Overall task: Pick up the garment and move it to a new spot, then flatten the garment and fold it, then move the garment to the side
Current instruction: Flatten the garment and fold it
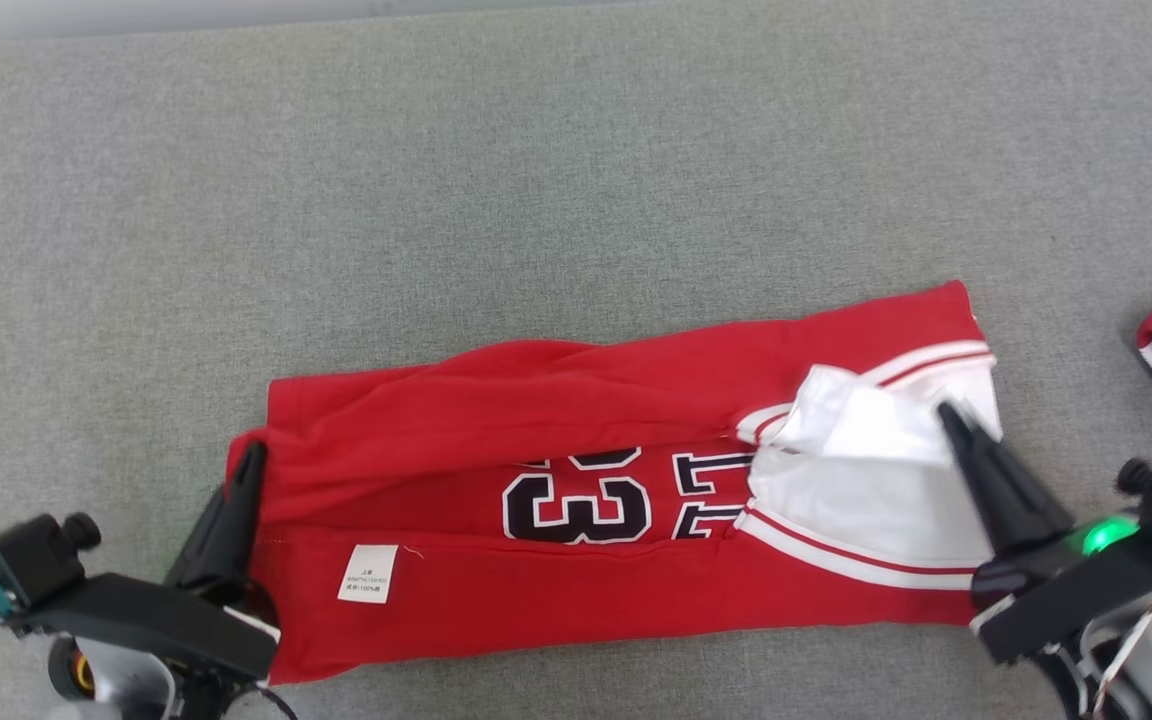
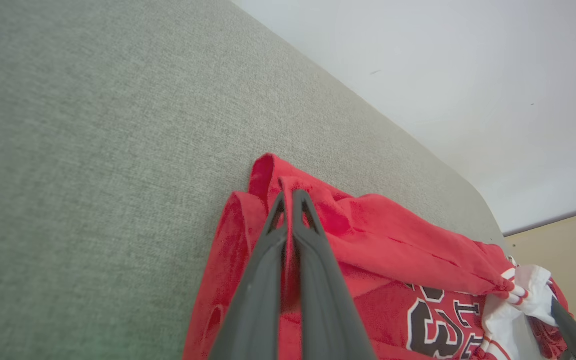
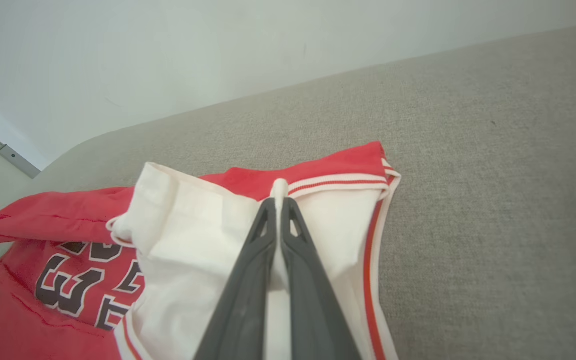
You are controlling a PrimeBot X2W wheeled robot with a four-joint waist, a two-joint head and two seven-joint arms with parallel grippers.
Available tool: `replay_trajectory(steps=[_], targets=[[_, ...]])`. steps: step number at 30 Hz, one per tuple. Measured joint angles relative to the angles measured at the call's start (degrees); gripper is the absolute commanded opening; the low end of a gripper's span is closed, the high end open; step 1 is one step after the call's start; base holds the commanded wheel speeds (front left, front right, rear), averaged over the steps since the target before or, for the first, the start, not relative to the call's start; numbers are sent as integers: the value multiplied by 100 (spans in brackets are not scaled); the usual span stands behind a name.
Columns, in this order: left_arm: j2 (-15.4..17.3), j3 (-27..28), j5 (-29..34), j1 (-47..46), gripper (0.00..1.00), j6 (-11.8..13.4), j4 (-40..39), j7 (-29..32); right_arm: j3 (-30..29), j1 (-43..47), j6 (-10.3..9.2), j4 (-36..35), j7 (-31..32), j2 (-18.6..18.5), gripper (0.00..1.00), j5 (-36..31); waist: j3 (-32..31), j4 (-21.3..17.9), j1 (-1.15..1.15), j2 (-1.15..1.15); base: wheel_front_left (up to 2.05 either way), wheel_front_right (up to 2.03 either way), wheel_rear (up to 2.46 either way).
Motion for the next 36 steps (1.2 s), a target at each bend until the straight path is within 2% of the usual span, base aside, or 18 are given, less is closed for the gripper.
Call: replay_trajectory(steps=[1,2,3,4,5,10,14,18,25,29,32,36], targets=[[-16,1,-27,41,0,0,29,0,46,33,0,24,1,21,0,4,-8,-8,0,0,0,0,0],[-34,-1,-34,64,0,0,74,0,85,68,0,35,3,49,37,24,-16,-12,0,0,0,0,0],[-48,-10,-60,82,7,-8,123,0,102,104,0,65,10,86,69,92,-27,-15,0,0,0,0,0],[-81,-7,-94,105,39,-18,175,-7,105,137,0,129,49,114,100,124,-39,-15,0,0,0,0,0],[-103,-8,-96,130,100,-5,232,-36,103,165,0,163,48,127,100,115,-52,-15,0,0,0,0,0],[-108,49,178,190,100,124,367,-423,-140,394,0,142,31,271,100,129,-145,-32,1,0,0,0,0],[-60,55,817,319,100,448,302,-921,-700,651,0,-20,16,443,100,-76,-242,-54,0,0,0,0,0],[5,-45,1539,360,100,844,37,-1312,-1535,861,0,-266,0,821,100,-548,-342,-70,0,0,0,0,0],[-1,-339,2437,341,100,1294,-294,-1714,-2650,1105,0,-609,0,1534,100,-1716,-585,-54,0,0,0,0,0],[-2,-520,2818,328,100,1413,-350,-1837,-2828,1167,0,-784,109,1807,100,-2337,-745,-23,0,0,0,0,0],[18,-638,3058,332,100,1419,-307,-1953,-2785,1251,0,-910,233,1963,100,-2793,-903,16,0,0,0,0,0],[10,-701,3150,410,100,1363,-90,-2046,-2718,1416,0,-906,332,2083,100,-3037,-1060,65,0,0,0,0,0]])
